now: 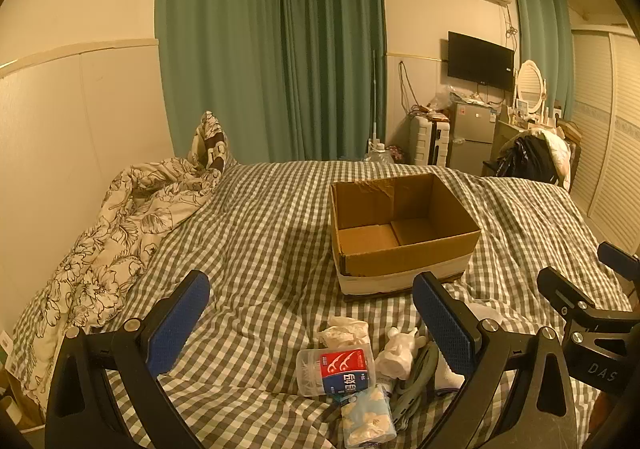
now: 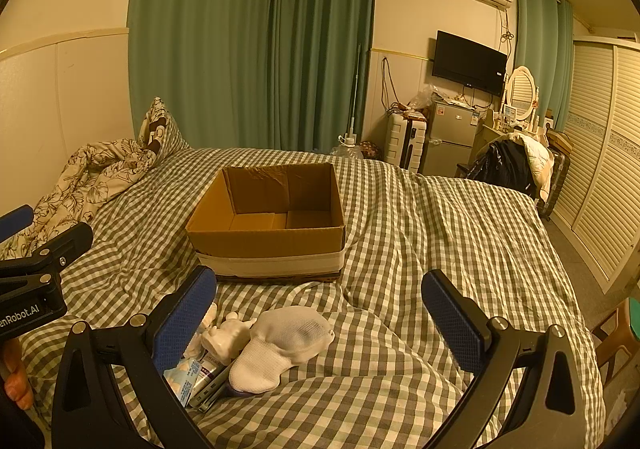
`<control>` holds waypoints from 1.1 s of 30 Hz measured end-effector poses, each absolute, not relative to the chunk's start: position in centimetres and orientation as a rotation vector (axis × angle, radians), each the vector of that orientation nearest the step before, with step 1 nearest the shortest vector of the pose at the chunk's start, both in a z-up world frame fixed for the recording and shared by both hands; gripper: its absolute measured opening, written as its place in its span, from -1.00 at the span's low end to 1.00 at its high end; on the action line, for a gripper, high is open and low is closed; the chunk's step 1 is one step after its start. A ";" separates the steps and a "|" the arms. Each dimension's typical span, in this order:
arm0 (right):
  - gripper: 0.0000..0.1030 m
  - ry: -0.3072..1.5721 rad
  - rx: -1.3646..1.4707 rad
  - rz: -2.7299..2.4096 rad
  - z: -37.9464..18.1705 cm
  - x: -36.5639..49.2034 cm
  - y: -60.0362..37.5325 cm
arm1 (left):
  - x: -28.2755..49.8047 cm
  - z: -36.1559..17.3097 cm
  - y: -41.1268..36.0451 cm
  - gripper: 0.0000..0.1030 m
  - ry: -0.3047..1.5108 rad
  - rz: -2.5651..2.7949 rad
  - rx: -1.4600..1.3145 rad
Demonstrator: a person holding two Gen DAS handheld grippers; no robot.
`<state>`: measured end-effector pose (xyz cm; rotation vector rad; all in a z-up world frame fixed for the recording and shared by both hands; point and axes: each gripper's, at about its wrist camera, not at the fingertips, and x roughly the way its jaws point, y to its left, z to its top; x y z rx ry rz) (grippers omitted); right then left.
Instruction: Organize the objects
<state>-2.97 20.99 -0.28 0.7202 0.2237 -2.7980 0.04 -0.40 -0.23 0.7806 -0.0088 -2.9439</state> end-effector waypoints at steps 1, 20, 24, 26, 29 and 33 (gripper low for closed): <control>0.99 0.223 0.720 -2.798 -0.3 -3.0 21.0 | 0.0 -0.2 -0.4 1.00 -0.009 -2.944 0.781; 0.99 0.227 0.722 -2.795 -0.4 -3.1 21.0 | -0.1 -0.3 -0.6 1.00 0.009 -2.903 0.798; 0.99 0.227 0.722 -2.795 -0.4 -3.1 21.0 | -0.1 -0.5 -0.5 1.00 0.011 -2.895 0.801; 0.99 0.227 0.722 -2.795 -0.5 -3.1 21.0 | -0.1 -0.5 -0.4 1.00 0.015 -2.890 0.802; 0.99 0.228 0.722 -2.795 -0.5 -3.1 21.0 | -0.2 -0.6 -0.5 1.00 0.018 -2.886 0.803; 0.99 0.229 0.722 -2.795 -0.6 -3.1 21.0 | -0.2 -0.6 -0.5 1.00 0.019 -2.883 0.804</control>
